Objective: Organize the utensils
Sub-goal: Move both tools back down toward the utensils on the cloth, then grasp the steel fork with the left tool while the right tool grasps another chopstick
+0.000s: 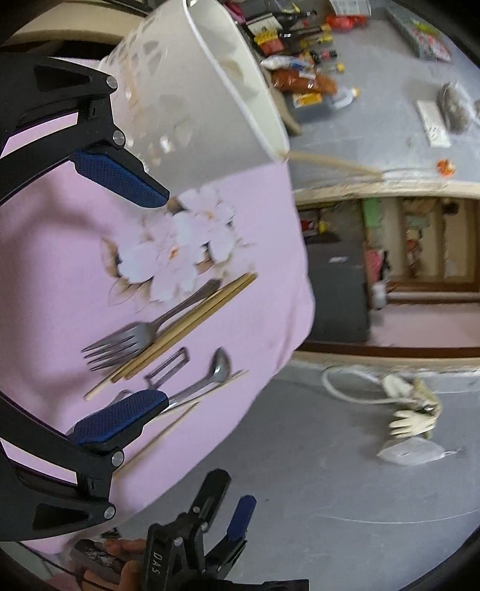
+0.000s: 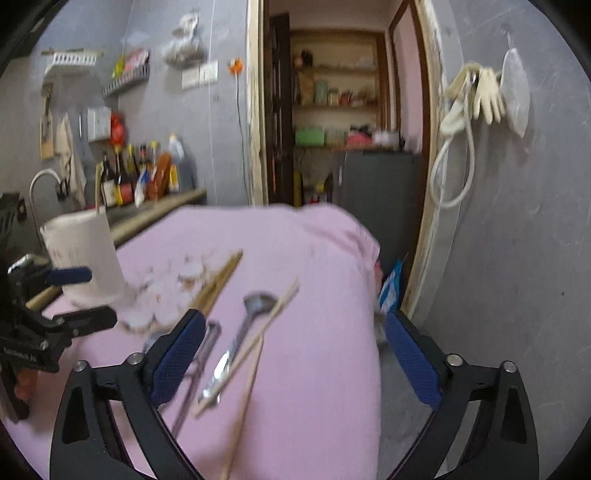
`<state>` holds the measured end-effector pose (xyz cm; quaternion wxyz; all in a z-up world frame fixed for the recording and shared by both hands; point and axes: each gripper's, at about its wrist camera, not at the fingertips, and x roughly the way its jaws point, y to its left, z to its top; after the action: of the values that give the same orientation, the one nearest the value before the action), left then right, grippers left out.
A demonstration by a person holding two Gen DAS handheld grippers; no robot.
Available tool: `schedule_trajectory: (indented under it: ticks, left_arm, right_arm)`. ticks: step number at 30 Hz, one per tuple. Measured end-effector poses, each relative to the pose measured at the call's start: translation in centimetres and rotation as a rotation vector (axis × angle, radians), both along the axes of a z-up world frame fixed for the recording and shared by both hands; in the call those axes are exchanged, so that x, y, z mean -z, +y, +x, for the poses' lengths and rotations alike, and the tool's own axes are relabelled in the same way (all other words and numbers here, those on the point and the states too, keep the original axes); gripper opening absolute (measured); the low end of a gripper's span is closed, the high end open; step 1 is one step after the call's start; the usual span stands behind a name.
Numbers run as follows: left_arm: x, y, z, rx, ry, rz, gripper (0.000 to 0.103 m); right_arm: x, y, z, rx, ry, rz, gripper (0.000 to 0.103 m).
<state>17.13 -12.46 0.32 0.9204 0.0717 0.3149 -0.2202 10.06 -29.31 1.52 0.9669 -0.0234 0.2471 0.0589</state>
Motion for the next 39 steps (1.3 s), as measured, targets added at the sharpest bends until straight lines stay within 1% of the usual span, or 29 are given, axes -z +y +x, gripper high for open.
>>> schedule_trajectory:
  ticks: [1,2,4,5,6,7,9,10,11,12,13,15,18,22,28,31,32,34,36,39]
  left_arm:
    - [0.2,-0.1,0.2,0.006,0.015,0.004,0.085]
    - [0.4,-0.3,0.4,0.011,0.034,0.004,0.081]
    - [0.8,-0.3,1.1,0.014,0.078,-0.005,0.069]
    - [1.1,-0.4,1.5,0.017,0.109,-0.01,0.066]
    - [1.3,-0.5,1.9,0.018,0.137,-0.012,0.059]
    - [1.7,-0.6,2.5,0.019,0.173,-0.013,0.052]
    - [2.2,-0.8,3.3,0.018,0.215,-0.015,0.047]
    - [2.6,-1.0,3.8,0.019,0.237,-0.01,0.043]
    - [2.8,-1.2,4.1,0.017,0.247,-0.003,0.04]
    - [3.0,-1.3,4.5,0.017,0.254,0.003,0.034]
    - [3.1,-1.4,4.8,0.018,0.259,0.008,0.032]
    - [3.3,-1.6,5.4,0.022,0.276,0.007,0.03]
    - [3.3,-1.7,6.2,0.017,0.288,0.004,0.026]
    - [3.5,-1.8,7.1,0.006,0.291,0.014,0.022]
    - [3.7,-1.9,8.3,-0.003,0.333,-0.003,0.02]
    - [4.0,-2.4,8.9,-0.004,0.353,0.002,0.019]
    - [4.1,-2.6,9.0,-0.007,0.353,0.01,0.018]
    - [4.1,-3.0,9.1,-0.008,0.352,0.024,0.011]
    - [4.2,-3.3,9.6,-0.017,0.361,0.043,0.01]
    - [4.4,-3.1,10.2,-0.029,0.397,0.023,0.009]
  right_arm:
    - [0.4,0.0,0.1,-0.007,0.026,0.0,0.091]
    - [0.7,0.0,0.0,-0.011,0.041,0.0,0.087]
    - [1.4,0.0,0.1,-0.03,0.087,0.007,0.082]
    - [1.6,0.1,0.1,-0.037,0.102,0.011,0.076]
    - [1.9,0.1,0.2,-0.046,0.123,0.014,0.07]
    - [2.2,0.2,0.3,-0.058,0.148,0.014,0.067]
    - [2.6,0.7,0.4,-0.076,0.184,0.013,0.055]
    - [2.8,0.9,0.5,-0.087,0.203,0.01,0.051]
    - [2.9,1.1,0.5,-0.093,0.216,0.007,0.045]
    - [3.1,1.4,0.6,-0.103,0.233,0.003,0.041]
    - [3.2,1.6,0.8,-0.111,0.248,0.001,0.039]
    - [3.5,1.8,1.1,-0.121,0.276,-0.001,0.032]
    - [4.1,1.9,1.7,-0.124,0.312,-0.006,0.026]
    - [4.1,1.9,1.8,-0.122,0.311,-0.012,0.025]
    - [4.3,1.9,2.1,-0.122,0.317,-0.023,0.025]
    - [4.3,2.1,2.4,-0.119,0.322,-0.032,0.025]
    - [4.3,2.2,2.5,-0.119,0.323,-0.039,0.025]
    - [4.4,2.4,2.5,-0.119,0.327,-0.055,0.025]
    - [4.4,2.6,2.7,-0.119,0.336,-0.071,0.025]
    - [4.4,2.8,3.1,-0.109,0.355,-0.07,0.025]
